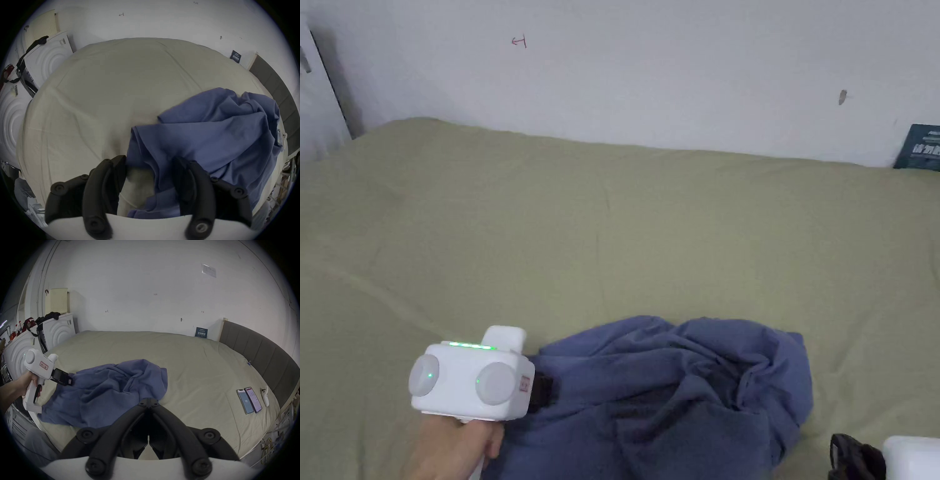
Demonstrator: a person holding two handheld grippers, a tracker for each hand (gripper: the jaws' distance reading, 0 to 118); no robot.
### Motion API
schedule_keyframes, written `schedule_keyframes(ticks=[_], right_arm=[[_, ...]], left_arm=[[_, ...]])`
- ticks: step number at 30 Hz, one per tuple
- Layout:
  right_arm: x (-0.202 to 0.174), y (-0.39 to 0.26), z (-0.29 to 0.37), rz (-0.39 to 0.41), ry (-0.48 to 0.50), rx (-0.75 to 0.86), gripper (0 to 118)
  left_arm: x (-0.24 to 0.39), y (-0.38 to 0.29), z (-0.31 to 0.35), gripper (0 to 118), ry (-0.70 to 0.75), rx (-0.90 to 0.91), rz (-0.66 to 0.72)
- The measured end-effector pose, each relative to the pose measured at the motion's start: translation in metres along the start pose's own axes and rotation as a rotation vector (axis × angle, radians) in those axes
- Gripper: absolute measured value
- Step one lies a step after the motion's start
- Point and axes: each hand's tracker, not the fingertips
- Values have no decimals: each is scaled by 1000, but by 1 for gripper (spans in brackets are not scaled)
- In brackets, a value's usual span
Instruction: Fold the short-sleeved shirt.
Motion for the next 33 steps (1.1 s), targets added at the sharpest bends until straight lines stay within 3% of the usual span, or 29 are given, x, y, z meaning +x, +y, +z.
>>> schedule_keyframes(ticks=[1, 3, 4, 11, 18, 19, 20, 21, 22, 24, 27, 29, 30, 32, 33], right_arm=[[2, 0, -2, -5, 3, -6, 2], [5, 0, -4, -5, 8, -17, 2], [7, 1, -5, -3, 5, -17, 2], [40, 20, -43, -23, -31, -48, 2], [74, 62, -138, -25, -14, -151, 4], [79, 67, -155, -31, -9, -168, 32], [82, 72, -171, -31, 1, -193, 73], [85, 76, -186, -37, 10, -217, 107], [87, 78, -204, -26, 3, -275, 116], [86, 79, -228, -8, -2, -309, 115], [72, 71, -256, 86, -34, -398, 115], [63, 62, -269, 144, -27, -457, 107], [53, 55, -275, 163, -35, -465, 91], [49, 60, -271, 106, 0, -449, 65], [48, 64, -266, 63, 34, -453, 45]], left_arm=[[2, 1, 2, 54, 38, 26, -29], [3, 1, 2, 19, 5, 17, -27], [2, -1, 12, 5, 62, 52, -37], [-11, -2, 10, 5, -22, 39, -1], [1, -7, 34, 5, -62, 31, 25], [3, -8, 36, 5, -68, 32, 30], [-6, -1, 29, 5, -80, 20, 36], [-5, -1, 29, 5, -82, 18, 33], [-4, -1, 30, 5, -83, 17, 33], [-8, 1, 24, 5, -86, 13, 31], [-8, 1, 23, 5, -89, 18, 39], [-21, 2, 9, 5, -99, 19, 59], [-23, 3, 8, 5, -100, 21, 67], [-26, 1, 2, 5, -102, 23, 69], [-27, 2, 2, 5, -103, 24, 71]])
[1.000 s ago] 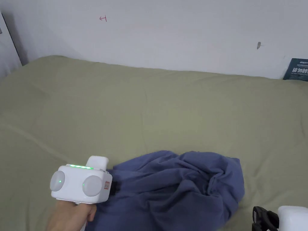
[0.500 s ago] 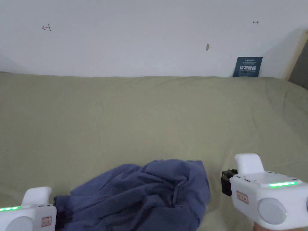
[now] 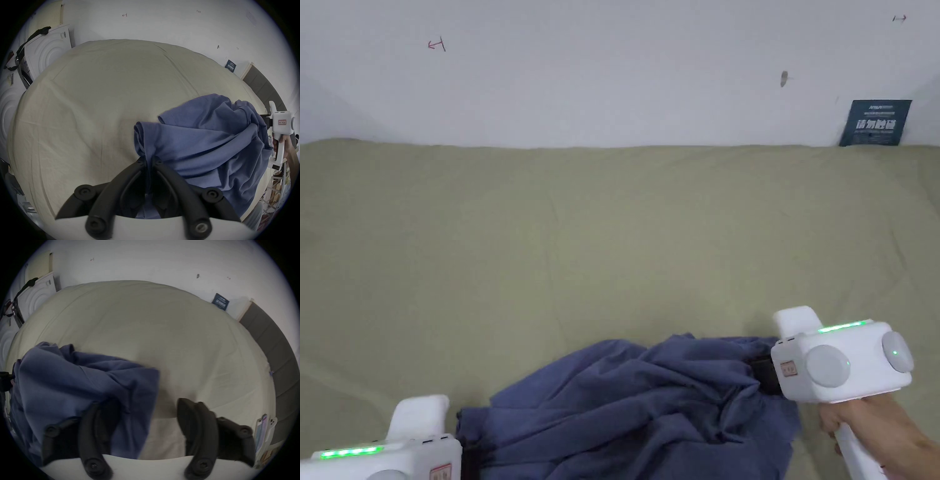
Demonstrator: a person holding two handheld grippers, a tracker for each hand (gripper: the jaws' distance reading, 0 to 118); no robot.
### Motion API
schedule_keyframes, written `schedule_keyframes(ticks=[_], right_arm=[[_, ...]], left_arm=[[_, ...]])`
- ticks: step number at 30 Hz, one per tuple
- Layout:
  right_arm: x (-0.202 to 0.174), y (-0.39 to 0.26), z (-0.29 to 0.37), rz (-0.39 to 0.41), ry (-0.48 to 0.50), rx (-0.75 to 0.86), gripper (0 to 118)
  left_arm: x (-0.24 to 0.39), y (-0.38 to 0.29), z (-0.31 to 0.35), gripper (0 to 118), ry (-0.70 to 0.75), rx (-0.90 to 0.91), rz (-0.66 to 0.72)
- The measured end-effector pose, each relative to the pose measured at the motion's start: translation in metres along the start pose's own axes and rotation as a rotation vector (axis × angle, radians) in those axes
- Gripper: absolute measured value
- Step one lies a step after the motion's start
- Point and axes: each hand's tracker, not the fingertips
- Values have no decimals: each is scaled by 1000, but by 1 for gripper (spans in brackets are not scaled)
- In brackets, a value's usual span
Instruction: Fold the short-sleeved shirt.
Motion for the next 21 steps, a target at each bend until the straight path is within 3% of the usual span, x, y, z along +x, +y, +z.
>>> schedule_keyframes(ticks=[1, 3, 7, 12, 21], right_arm=[[-2, 2, 6, -8, 70, 8, 5], [-3, 3, 17, 11, 4, 18, 5], [16, 0, 71, -46, 24, 102, 5], [41, -5, 158, -39, 33, 237, 5], [68, -9, 305, -95, 2, 472, 6]], left_arm=[[-2, 2, 0, 5, -1, -1, -2], [-5, 2, -1, 5, -10, -6, 4], [-15, 6, 21, 4, -17, 6, 45], [-28, 19, 71, 4, 79, 109, -15], [-17, 58, 241, 4, 152, 389, -26]])
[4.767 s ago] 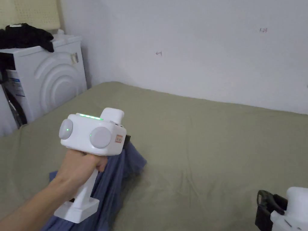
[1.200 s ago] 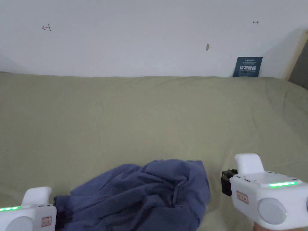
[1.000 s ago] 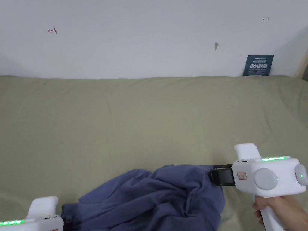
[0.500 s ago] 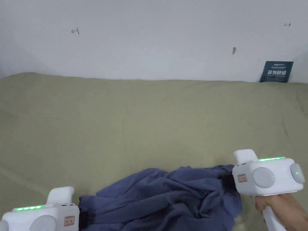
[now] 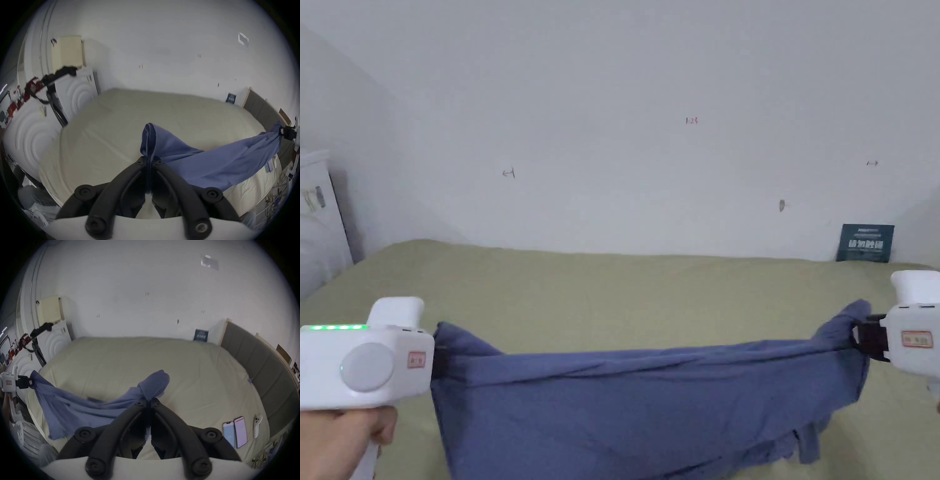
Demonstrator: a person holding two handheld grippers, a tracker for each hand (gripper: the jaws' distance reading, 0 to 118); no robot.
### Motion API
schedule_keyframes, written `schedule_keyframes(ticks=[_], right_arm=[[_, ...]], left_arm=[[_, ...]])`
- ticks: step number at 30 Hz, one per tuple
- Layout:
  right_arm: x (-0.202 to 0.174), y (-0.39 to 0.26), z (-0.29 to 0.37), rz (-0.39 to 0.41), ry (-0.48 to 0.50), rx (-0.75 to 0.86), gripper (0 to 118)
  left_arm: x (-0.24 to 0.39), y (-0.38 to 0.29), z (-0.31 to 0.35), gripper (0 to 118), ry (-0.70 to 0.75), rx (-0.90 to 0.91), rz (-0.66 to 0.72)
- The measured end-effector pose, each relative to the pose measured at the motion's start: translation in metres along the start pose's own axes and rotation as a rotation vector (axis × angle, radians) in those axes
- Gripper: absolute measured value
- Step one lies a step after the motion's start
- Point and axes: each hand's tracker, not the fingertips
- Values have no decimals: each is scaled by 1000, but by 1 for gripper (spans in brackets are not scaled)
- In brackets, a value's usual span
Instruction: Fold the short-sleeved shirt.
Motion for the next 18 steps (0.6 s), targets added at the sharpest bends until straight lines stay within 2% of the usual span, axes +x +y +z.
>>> schedule_keyframes(ticks=[5, 9, 18], right_arm=[[8, 38, 63, -47, -12, 110, 6], [9, 68, 93, -51, -42, 175, 6], [13, 124, 94, -34, -100, 221, 6]], left_arm=[[4, 55, 66, 4, -16, 146, 12], [19, 92, 103, 4, -13, 245, 0], [38, 149, 100, 4, 0, 261, -11]])
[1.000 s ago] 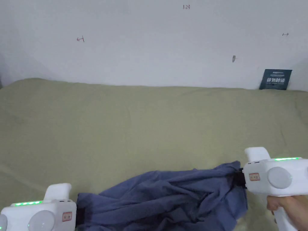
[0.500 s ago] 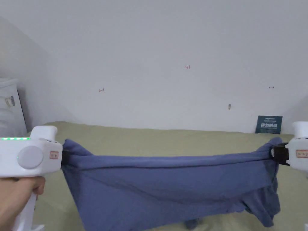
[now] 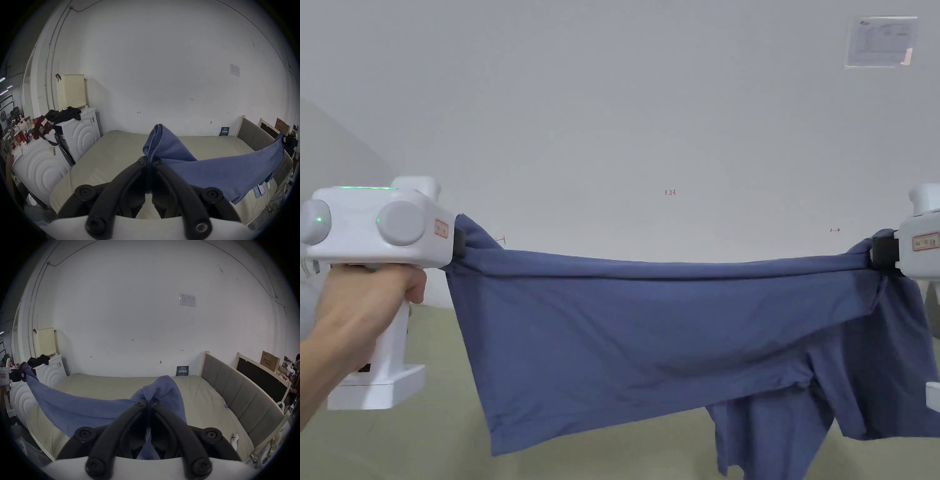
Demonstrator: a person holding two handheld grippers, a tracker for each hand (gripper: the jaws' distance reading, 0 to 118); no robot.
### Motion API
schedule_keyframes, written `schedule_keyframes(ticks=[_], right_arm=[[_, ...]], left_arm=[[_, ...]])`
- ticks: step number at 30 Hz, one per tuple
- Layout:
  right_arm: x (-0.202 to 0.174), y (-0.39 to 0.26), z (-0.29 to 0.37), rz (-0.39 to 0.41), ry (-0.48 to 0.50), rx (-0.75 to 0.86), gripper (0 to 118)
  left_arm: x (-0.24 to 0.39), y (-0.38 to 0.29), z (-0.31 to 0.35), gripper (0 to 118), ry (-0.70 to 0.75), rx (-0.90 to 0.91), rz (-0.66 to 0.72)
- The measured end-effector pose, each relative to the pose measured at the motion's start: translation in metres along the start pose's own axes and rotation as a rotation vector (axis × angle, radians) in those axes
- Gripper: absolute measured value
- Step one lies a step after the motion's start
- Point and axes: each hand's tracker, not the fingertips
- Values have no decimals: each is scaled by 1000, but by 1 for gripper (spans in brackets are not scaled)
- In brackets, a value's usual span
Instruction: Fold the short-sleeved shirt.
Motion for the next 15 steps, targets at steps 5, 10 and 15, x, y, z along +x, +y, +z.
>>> schedule_keyframes(ticks=[5, 10, 15], right_arm=[[-6, 24, -38, 37, -18, 8, 6], [-13, 36, -95, 37, -41, -8, 6], [-21, 28, -148, 53, -54, -12, 6]], left_arm=[[8, 15, -31, 4, 36, 12, -13], [15, 22, -70, 4, 80, 18, -33], [26, 12, -115, 4, 130, 31, -89]])
